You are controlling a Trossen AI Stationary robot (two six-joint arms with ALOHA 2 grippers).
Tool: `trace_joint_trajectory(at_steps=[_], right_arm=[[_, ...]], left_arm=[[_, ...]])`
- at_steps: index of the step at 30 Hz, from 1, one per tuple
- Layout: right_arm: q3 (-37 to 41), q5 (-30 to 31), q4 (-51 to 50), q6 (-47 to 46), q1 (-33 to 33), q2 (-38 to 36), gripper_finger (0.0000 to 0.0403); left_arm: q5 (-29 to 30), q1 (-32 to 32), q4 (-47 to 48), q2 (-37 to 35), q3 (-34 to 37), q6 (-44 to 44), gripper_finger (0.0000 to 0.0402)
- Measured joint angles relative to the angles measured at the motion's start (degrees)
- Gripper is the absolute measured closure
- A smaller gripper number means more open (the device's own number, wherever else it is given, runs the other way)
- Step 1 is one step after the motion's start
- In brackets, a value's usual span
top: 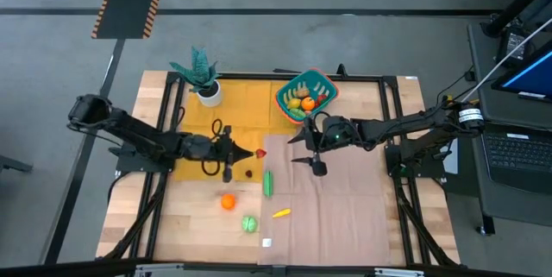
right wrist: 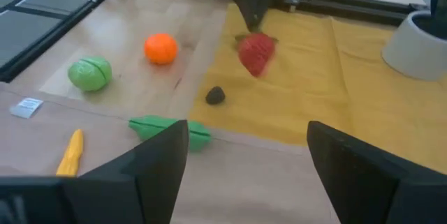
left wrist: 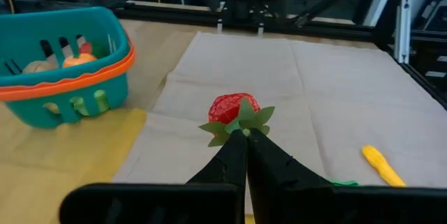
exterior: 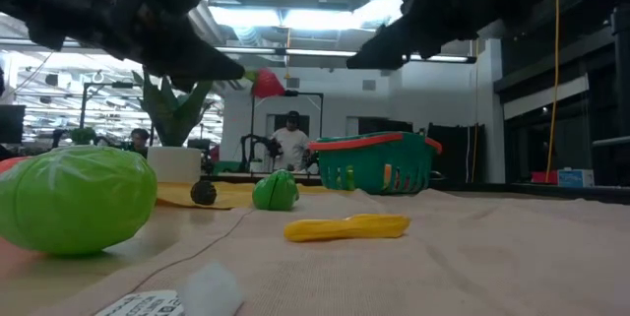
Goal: Pick and placing Produce into tupperware
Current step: Put the strawberry into the basket
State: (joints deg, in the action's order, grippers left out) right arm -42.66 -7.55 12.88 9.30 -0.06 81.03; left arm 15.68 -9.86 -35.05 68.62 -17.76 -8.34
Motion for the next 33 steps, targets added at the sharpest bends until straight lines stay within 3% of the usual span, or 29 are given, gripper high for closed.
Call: trace_joint_trajectory(at_steps=[19,25,33], right_arm=[[-2.16,2.56,-0.87,-0.04,-1.98,0.00,0.0111],[-2.16,2.58,-0.20,-0.13,-3.06,0.00,0.0111],[-2.16,6.47,-0.29,0.04,-5.97,0.00,0.0111]], left_arm=[[-6.05,2.40,-1.14,0.20,-2.45,3.78,0.0401],[-6.68,2.73,0.36,4.67,-6.96,7.31,0.0401],[-13.91,6.45,0.57,12.44,-13.45,8.12,0.0401]])
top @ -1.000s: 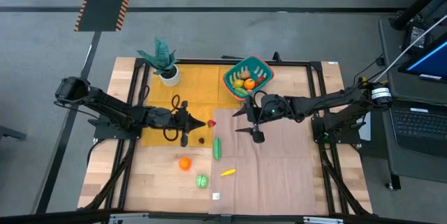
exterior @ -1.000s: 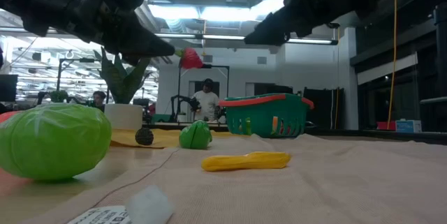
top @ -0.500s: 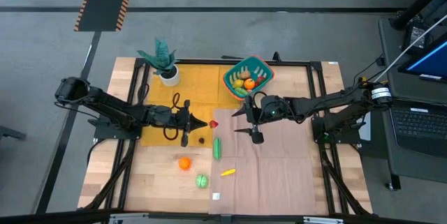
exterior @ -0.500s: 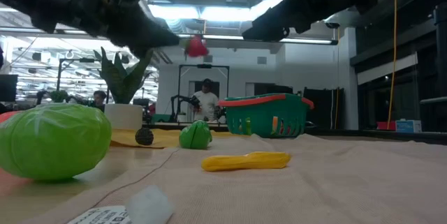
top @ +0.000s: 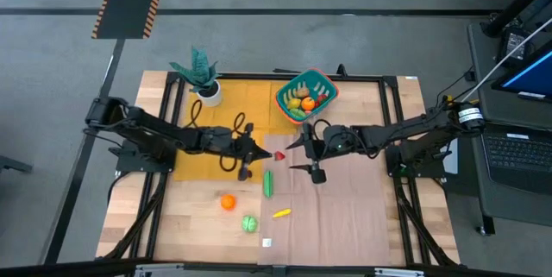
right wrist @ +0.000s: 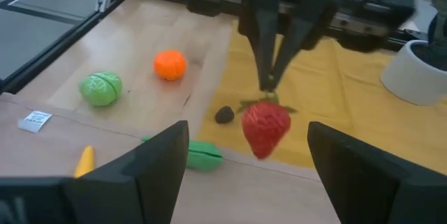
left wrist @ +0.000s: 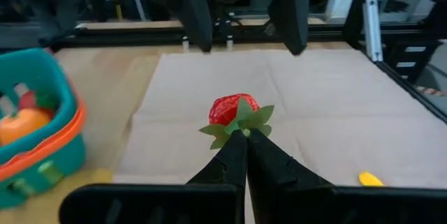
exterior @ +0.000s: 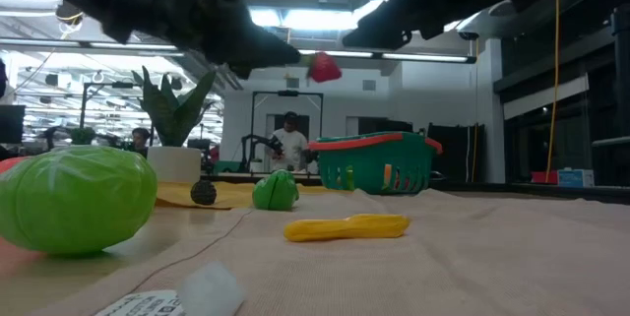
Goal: Pick and placing Produce into tupperware
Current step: Put the strawberry into the basket
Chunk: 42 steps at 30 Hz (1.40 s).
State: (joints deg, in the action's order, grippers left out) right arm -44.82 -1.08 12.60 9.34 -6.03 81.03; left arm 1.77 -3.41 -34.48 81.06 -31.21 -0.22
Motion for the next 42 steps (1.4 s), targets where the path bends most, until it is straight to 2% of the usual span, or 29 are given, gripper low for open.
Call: trace_joint_trajectory(at_steps=[4,16,34,42], right_arm=[[0.00,0.46,-0.31,-0.02,-1.00,0.00,0.0111],[0.00,1.68,-0.71,-0.10,-1.41,0.14,0.0111],[0.00,1.66,-2.84,-0.26,-1.39,0.24,0.0111],[0.00,1.66,-2.82,-0.26,-1.37,0.24,0.0111]], left_arm=[[-2.91,0.99,0.30,2.15,-3.11,0.84,0.0401],[-3.05,1.15,6.88,6.78,-10.46,3.98,0.0401],[-3.05,1.15,7.88,6.20,-11.21,5.23,0.0401],[-3.46,1.12,9.79,6.20,-13.68,6.87,0.0401]])
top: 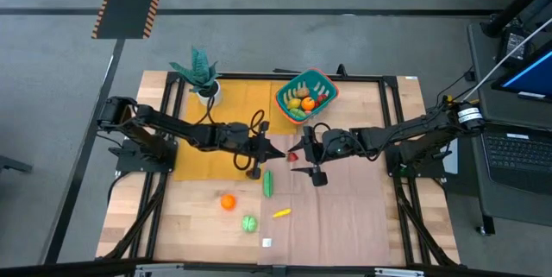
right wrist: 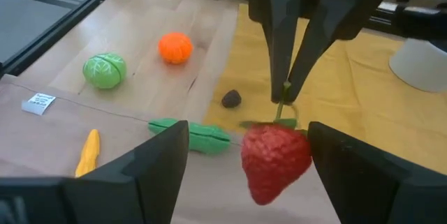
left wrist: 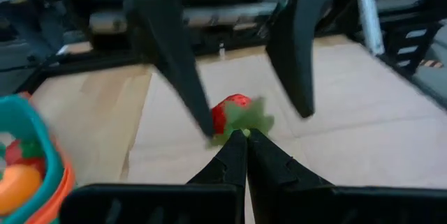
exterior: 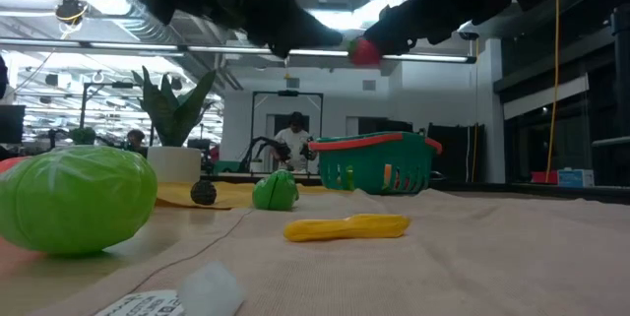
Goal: Pick and placing Produce into tupperware
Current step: Put the strawberry into the basket
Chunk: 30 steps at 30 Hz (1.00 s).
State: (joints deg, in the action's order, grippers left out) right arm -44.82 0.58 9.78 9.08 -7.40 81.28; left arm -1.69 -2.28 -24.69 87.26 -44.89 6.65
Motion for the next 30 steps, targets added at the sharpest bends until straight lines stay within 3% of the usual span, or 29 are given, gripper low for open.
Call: trace_joint_trajectory(at_steps=[3,22,30], right_arm=[[0.00,0.33,-0.04,-0.01,-0.02,0.00,0.0111],[0.02,2.36,-0.28,-2.09,0.02,0.00,0.0113],[0.02,2.30,-0.27,-2.60,0.02,0.00,0.0178]], left_arm=[[-2.32,0.13,-0.33,0.00,-0.61,0.10,0.0401],[-2.31,0.50,0.31,0.00,-0.61,0.58,0.0401],[-2.28,0.87,0.31,0.00,-0.61,0.58,0.0401]])
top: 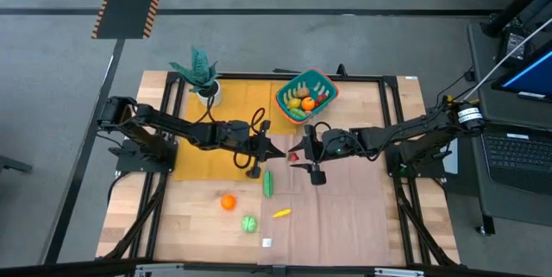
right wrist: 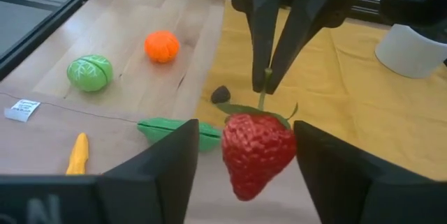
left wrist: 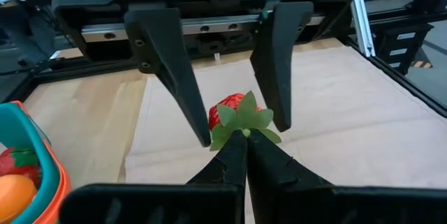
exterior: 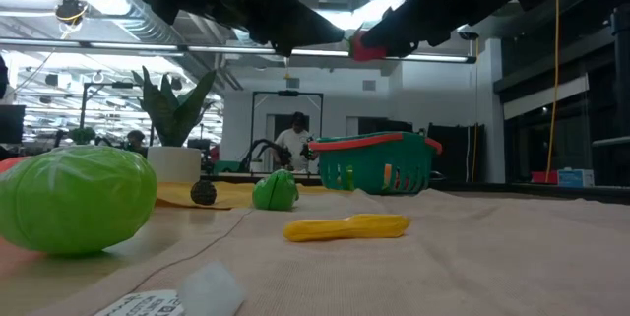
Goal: Pick and placing Produce into tupperware
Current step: Put the strawberry into the basket
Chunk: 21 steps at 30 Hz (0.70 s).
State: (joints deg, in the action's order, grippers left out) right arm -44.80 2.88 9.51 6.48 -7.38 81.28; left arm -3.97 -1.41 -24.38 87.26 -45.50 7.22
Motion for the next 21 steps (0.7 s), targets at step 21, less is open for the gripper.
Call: trace_joint_trajectory(at_steps=[21], right_arm=[[0.07,-0.14,0.98,0.00,0.02,0.04,0.0251]], left_arm=[[0.00,0.04,-0.07,0.00,0.00,0.92,0.0401]])
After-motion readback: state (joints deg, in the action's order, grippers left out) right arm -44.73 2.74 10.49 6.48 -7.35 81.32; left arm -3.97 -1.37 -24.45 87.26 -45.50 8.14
